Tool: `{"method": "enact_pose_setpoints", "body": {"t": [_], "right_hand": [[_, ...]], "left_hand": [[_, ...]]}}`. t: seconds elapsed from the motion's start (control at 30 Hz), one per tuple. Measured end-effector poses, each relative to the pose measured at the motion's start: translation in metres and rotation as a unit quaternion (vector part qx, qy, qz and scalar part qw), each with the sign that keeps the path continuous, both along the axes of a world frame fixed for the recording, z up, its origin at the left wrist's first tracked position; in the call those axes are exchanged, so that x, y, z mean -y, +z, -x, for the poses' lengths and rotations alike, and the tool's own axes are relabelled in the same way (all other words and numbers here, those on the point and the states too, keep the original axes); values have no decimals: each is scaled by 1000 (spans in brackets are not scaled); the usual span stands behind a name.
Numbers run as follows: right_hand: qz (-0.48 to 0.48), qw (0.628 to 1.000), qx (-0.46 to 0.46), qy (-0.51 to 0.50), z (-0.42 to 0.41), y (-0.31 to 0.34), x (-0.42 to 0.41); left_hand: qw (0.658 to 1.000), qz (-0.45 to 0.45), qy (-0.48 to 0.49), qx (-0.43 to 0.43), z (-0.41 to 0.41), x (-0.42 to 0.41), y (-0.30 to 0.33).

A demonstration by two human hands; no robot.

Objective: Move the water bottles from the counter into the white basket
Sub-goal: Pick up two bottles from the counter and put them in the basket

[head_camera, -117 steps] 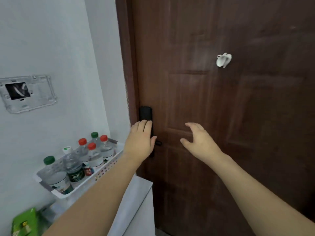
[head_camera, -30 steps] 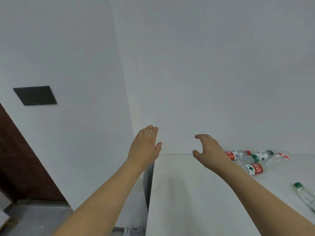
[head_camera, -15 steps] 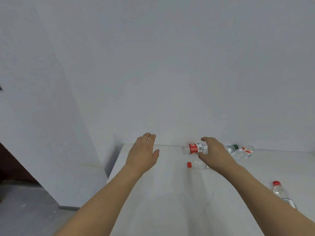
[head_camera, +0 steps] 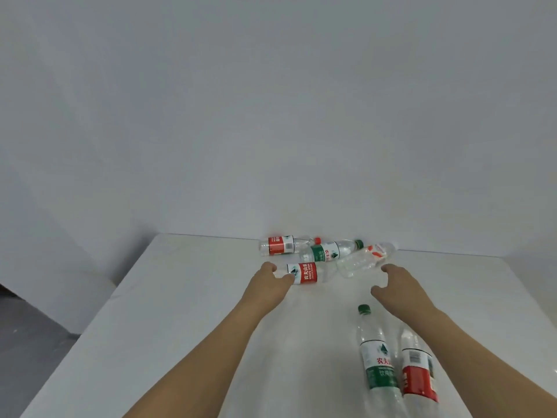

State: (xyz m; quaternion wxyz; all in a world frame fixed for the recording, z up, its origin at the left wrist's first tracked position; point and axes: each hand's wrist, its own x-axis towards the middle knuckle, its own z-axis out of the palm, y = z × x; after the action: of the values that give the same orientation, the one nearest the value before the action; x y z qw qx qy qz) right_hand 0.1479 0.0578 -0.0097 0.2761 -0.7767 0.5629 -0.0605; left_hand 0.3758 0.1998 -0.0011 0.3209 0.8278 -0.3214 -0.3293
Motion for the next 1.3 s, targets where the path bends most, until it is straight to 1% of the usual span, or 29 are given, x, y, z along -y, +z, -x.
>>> {"method": "enact_pose_setpoints", "body": {"t": [0.1, 0.17, 0.27, 0.33, 0.4, 0.47, 0.53, 0.6, 0.73, 0.87, 0.93, 1.07, 1.2, 1.3], "right_hand": [[-48, 998, -34, -32, 36, -36, 35], [-76, 994, -52, -57, 52, -63, 50], [-141, 981, -65, -118, 68, -103, 64], [-186, 967, -63, -159, 74, -128, 74], [-222, 958, -60, -173, 76, -152, 82], [-242, 953, -53, -174, 77, -174, 87], [-259, 949, -21, -181, 77, -194, 87], [-256, 947, 4, -194, 78, -207, 85], [-250, 942, 59, -217, 79, -216, 87], [-276, 904, 196, -260, 79, -201, 82], [-255, 899, 251, -254, 76, -181, 77], [-177, 897, 355, -194, 65, -112, 57], [-126, 882, 433, -137, 48, -24, 37], [-99, 873, 469, -95, 32, 38, 18]], "left_hand": [[996, -33, 29, -79, 52, 34, -32], [990, -69, 32, -121, 84, 53, -59], [981, -109, 23, -161, 125, 81, -95], [979, -125, 19, -162, 144, 99, -114], [977, -148, 15, -151, 159, 115, -131], [975, -177, 4, -132, 170, 128, -148], [971, -212, -20, -106, 178, 135, -164], [967, -234, -34, -98, 183, 137, -176], [972, -201, -10, -118, 181, 130, -186], [972, -101, 93, -190, 170, 114, -173], [976, -50, 109, -181, 165, 108, -155], [989, 37, 100, -99, 160, 91, -97], [981, 141, 128, -25, 155, 69, -22], [972, 187, 130, 53, 148, 49, 35]]}}
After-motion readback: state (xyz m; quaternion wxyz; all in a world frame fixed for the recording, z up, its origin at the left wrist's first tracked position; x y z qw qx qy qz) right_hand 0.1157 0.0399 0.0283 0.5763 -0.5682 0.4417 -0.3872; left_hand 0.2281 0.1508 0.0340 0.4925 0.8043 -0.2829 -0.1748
